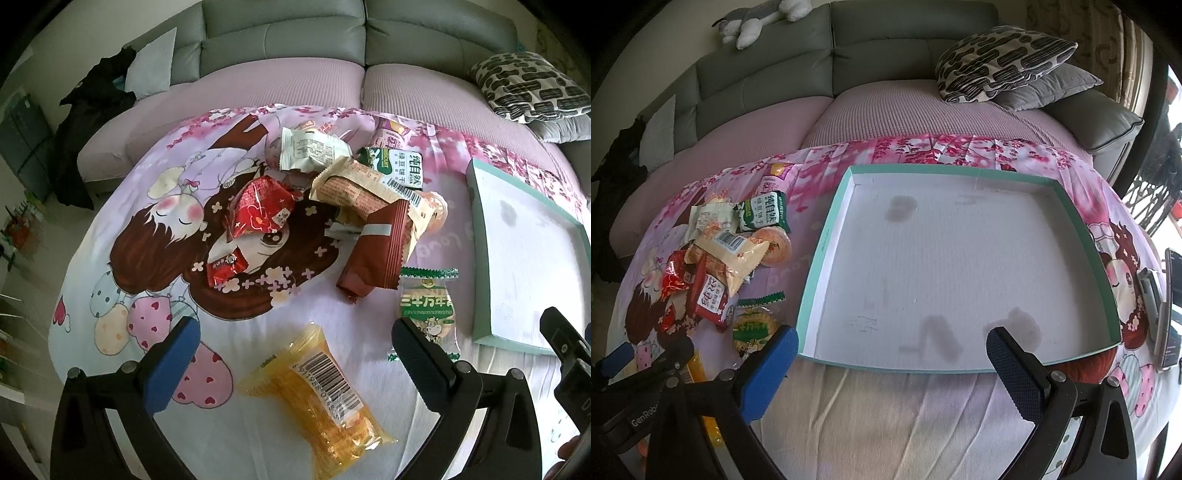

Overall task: Organize snacks
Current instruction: 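Grasp the yellow bread bag with left tool while right tool grasps green biscuit packet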

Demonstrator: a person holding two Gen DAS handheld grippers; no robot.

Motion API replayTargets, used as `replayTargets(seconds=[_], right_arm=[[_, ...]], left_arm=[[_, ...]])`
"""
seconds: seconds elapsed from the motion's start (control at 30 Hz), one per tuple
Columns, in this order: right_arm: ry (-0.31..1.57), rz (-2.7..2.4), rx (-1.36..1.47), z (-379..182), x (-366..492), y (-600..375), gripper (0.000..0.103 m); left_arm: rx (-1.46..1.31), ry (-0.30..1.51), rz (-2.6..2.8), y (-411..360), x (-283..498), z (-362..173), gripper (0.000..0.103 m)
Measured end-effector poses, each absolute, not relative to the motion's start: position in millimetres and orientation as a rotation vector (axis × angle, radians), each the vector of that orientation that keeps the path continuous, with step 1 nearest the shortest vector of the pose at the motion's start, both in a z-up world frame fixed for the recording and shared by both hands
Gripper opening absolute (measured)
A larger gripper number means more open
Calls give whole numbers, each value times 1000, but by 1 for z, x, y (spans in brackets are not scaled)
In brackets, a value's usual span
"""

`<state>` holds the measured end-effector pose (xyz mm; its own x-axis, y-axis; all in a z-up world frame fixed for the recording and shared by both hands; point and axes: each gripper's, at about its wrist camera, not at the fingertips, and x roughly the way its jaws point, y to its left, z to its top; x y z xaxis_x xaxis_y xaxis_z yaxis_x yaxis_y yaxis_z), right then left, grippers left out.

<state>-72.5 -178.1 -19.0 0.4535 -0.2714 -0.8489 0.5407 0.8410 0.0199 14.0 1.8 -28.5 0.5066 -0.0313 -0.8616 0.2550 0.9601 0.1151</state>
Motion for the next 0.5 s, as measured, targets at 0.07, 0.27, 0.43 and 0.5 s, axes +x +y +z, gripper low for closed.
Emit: replayTargets(seconds=[0.07, 0.27, 0.43, 0.5], right_arm=[[983, -512, 308, -20, -73, -178, 103], [1000, -485, 312, -24, -71, -174, 103], [1021, -434, 318, -29, -66, -167, 103], [1015, -402, 333, -29, -64, -164, 103]], left_arm=[[228, 1036, -174, 4, 13, -31, 103], [185, 1141, -176, 14, 13, -50, 103], [138, 1169, -162, 22, 12, -53, 103], [108, 1207, -186, 22, 13, -58, 102]])
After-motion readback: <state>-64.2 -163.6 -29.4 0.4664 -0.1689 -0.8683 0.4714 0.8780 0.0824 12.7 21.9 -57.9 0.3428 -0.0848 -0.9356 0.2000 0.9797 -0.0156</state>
